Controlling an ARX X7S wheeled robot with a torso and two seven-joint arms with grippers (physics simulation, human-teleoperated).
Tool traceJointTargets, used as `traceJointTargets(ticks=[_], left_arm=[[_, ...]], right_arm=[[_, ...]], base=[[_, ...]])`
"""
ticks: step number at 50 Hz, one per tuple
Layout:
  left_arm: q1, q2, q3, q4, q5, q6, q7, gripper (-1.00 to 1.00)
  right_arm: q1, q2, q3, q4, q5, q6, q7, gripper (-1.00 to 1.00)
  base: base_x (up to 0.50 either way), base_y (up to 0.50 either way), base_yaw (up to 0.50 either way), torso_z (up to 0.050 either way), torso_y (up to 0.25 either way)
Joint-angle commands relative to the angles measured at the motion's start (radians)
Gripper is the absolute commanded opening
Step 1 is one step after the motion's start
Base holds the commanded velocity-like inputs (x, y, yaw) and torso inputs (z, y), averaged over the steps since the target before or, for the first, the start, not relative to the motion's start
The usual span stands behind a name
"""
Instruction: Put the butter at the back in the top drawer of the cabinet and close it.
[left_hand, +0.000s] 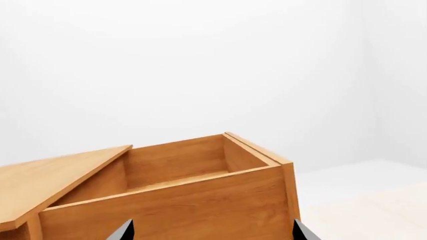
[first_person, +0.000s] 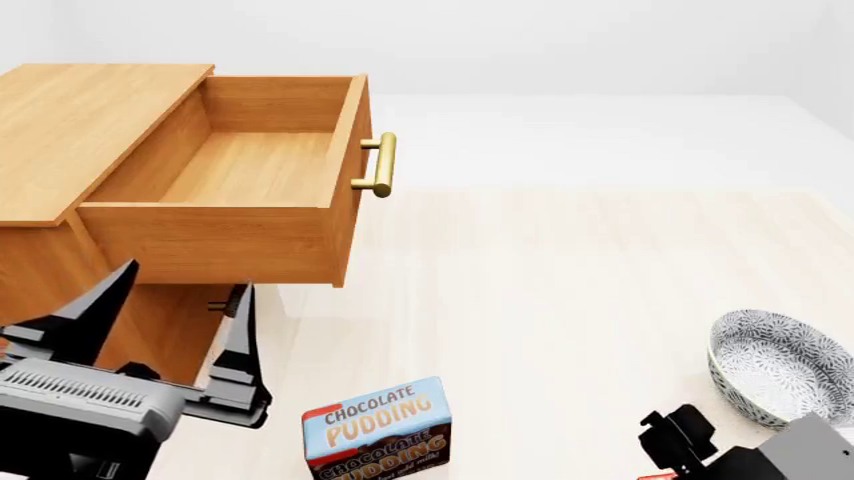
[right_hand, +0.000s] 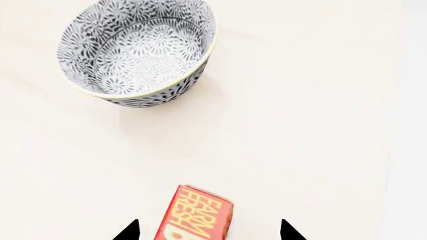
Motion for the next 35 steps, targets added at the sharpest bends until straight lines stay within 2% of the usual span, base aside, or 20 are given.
traceJointTargets(ticks=[1,16,35], left_arm=[[0.010,0.008,-0.001,-0.014,-0.004,0.004,0.004,1.00],[0.031,0.034,-0.002,-0.052,-0.014,0.011,0.005,1.00],[0.036,0.033,-0.006,-0.058,-0.023,0.000,0.008,1.00]], right_arm=[[0.026,0.000,-0.015,0.032,0.026,-0.014,0.000,1.00],[0.073,0.013,-0.040,0.106,0.059,-0.054,-0.011,1.00],[0.126,0.055,-0.049,0.196,-0.010,-0.088,-0.055,1.00]], base=[[0.00,0.00,0.00,0.000,0.000],[0.00,0.00,0.00,0.000,0.000],[0.00,0.00,0.00,0.000,0.000]])
